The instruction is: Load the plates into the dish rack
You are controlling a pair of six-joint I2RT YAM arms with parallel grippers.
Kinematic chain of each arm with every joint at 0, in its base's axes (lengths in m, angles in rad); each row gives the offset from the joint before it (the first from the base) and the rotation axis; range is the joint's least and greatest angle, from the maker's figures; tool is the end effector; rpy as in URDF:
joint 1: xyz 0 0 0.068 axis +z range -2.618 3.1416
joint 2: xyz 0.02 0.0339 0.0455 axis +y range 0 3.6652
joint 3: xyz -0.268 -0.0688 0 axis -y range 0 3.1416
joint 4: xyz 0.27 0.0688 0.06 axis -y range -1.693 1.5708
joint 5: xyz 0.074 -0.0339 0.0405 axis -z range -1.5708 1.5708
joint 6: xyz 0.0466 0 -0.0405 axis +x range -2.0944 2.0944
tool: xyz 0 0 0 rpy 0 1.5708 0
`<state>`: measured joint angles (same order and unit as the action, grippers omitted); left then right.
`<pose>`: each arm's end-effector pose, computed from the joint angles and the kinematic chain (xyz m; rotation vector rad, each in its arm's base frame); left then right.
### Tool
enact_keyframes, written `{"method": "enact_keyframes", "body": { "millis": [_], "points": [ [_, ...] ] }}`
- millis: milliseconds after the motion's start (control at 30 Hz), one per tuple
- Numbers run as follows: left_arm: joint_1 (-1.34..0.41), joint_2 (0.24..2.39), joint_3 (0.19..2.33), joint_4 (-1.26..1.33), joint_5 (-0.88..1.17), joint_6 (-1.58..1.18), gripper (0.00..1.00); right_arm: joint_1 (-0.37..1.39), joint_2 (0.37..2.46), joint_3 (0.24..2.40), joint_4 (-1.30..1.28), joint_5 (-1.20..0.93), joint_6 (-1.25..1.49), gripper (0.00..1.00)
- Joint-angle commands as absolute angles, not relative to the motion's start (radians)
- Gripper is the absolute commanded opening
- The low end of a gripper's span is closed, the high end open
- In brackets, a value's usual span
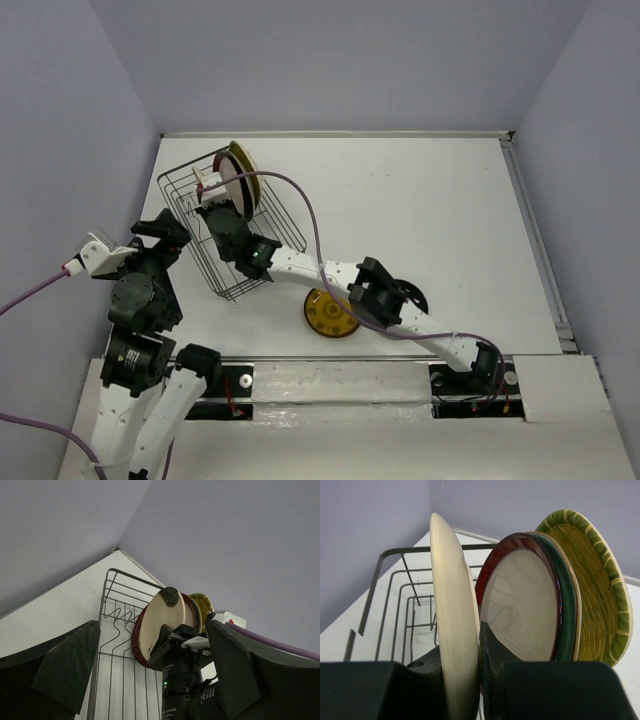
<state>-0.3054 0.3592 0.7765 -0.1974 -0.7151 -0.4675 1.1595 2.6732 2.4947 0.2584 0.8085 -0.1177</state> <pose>0.1028 -0.0004 0.3958 -0.6960 1.2230 -0.1586 0.2873 0.5744 0.2541 -0.3089 1.4884 0.2317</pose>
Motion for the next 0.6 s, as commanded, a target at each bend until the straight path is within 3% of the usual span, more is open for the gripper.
{"method": "enact_keyframes", "body": {
  "millis": [0, 567],
  "points": [
    [-0.298, 0.379, 0.773, -0.137, -0.724, -0.451, 0.99, 1.138, 2.697, 2.56, 0.37, 0.816, -0.173, 0.07],
    [-0.285, 0.403, 0.778, -0.13, -0.713, -0.448, 0.99, 1.089, 2.772, 2.589, 0.33, 0.746, -0.075, 0.07]
  ]
}}
